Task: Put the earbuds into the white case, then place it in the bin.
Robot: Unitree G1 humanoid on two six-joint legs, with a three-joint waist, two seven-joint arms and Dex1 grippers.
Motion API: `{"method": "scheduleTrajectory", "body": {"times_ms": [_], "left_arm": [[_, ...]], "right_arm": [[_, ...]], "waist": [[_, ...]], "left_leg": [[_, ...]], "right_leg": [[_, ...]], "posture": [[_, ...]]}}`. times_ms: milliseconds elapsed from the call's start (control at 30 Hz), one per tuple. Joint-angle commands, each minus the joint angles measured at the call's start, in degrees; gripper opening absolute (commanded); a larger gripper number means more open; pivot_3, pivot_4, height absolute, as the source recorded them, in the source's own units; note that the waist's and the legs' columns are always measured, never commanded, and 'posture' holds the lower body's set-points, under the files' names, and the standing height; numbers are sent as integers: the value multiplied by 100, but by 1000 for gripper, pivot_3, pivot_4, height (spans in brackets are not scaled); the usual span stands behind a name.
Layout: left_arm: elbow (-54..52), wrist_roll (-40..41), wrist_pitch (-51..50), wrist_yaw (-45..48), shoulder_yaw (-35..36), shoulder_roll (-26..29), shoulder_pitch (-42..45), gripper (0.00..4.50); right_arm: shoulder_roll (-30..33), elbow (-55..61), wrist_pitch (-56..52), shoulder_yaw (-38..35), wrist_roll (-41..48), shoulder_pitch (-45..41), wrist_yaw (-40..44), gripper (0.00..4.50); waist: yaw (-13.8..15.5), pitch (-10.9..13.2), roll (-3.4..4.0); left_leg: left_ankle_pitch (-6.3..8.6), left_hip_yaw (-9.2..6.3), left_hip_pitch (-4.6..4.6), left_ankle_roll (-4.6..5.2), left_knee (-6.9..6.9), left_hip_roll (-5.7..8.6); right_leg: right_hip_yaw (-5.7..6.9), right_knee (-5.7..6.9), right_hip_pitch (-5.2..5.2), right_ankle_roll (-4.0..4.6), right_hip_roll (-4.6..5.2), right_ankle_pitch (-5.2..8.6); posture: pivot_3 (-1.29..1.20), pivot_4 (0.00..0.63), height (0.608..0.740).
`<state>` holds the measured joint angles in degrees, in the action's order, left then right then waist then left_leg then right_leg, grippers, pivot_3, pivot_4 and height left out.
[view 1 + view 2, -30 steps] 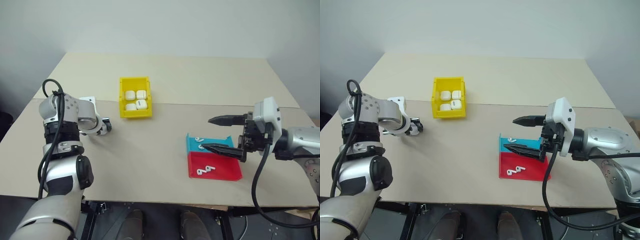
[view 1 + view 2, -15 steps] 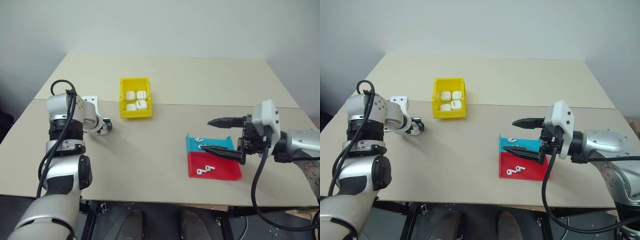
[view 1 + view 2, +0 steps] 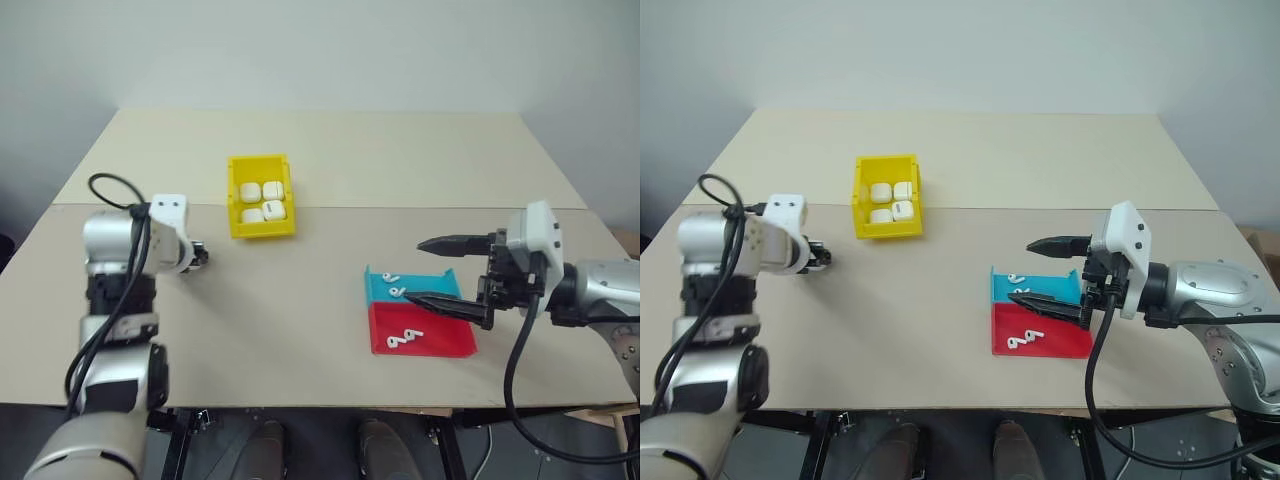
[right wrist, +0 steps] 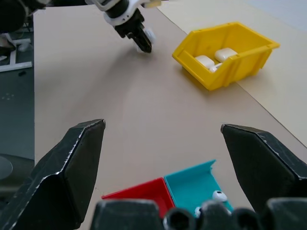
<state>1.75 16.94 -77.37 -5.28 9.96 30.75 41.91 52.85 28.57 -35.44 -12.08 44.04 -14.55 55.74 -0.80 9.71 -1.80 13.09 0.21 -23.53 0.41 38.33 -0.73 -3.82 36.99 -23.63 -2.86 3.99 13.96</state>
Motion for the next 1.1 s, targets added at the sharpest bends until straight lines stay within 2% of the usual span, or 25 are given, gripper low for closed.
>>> {"method": "scheduleTrajectory", "body": {"times_ms": [33,133,200,233,300,433,500,567,667,800,900,1100], "left_arm": [[-1072,246,893,620,608,127,-154,2840],[-1635,452,2620,1190,1015,-230,-744,2840],[-1673,1243,3150,2145,1456,-471,-898,2840],[-1694,1490,3288,2584,1463,-466,-942,2840],[-1731,1593,3655,3296,1141,-341,-1026,2840],[-1482,1644,5154,5540,384,-87,-1090,2840],[-1185,1921,5693,6594,122,-257,-929,2840],[-980,2161,5978,7187,9,-417,-840,2840],[-1005,2606,5867,7775,-146,-555,-984,2840],[-1155,2748,5863,8220,-418,-603,-1268,2840],[-1267,2702,5902,8209,-588,-684,-1402,2840],[-1619,2770,5883,8022,-732,-834,-1644,2840]], "right_arm": [[62,25,29,-178,54,-73,51,4500],[79,0,10,-191,57,-72,81,4500],[169,17,10,-171,2,-60,141,4500],[238,48,-31,-152,-16,-59,157,4500],[398,169,-75,-80,-140,-42,132,4500],[642,379,-150,73,-206,-55,191,4500],[964,590,-429,301,-381,-117,133,4500],[1224,724,-638,521,-494,-200,111,4500],[1610,1050,-1009,987,-727,-329,51,3926],[1799,1396,-1370,1709,-1121,-601,-77,2599],[1807,1478,-1651,2495,-1769,-960,-279,2599],[1488,1263,-2093,3622,-2632,-1573,-441,2599]], "waist": [[30,1,-2],[52,0,-1],[90,0,-1],[101,0,-1],[108,0,-1],[104,0,-1],[104,-1,1],[98,-1,1],[52,-1,1],[-29,-1,2],[-11,-1,1],[-2,-2,3]], "left_leg": [[-1,0,-7,0,2,0],[-2,4,-14,1,5,5],[-1,6,-16,2,4,5],[-2,7,-21,3,4,5],[-3,7,-25,6,5,5],[-4,26,-24,7,5,11],[-4,50,-19,9,7,11],[-5,60,-20,13,10,7],[1,61,-24,23,31,-4],[7,49,-23,32,35,-12],[6,36,-23,32,43,-13],[7,28,-23,33,45,-13]], "right_leg": [[0,-2,-4,2,1,-2],[6,-13,-2,0,17,-4],[10,-21,1,0,28,-4],[13,-23,-1,-1,29,-4],[21,-23,-4,0,28,-4],[19,-27,-3,1,19,-3],[20,-32,7,0,15,-3],[20,-31,7,0,12,-2],[18,-29,11,-1,-6,-2],[13,-29,10,0,-19,-1],[8,-21,6,0,-23,-2],[6,-25,6,-1,-23,-2]], "posture": [[0,150,740],[0,150,740],[0,150,740],[0,150,740],[0,150,740],[0,150,740],[0,150,740],[0,150,740],[0,150,740],[0,150,740],[0,150,740],[0,150,740]]}}
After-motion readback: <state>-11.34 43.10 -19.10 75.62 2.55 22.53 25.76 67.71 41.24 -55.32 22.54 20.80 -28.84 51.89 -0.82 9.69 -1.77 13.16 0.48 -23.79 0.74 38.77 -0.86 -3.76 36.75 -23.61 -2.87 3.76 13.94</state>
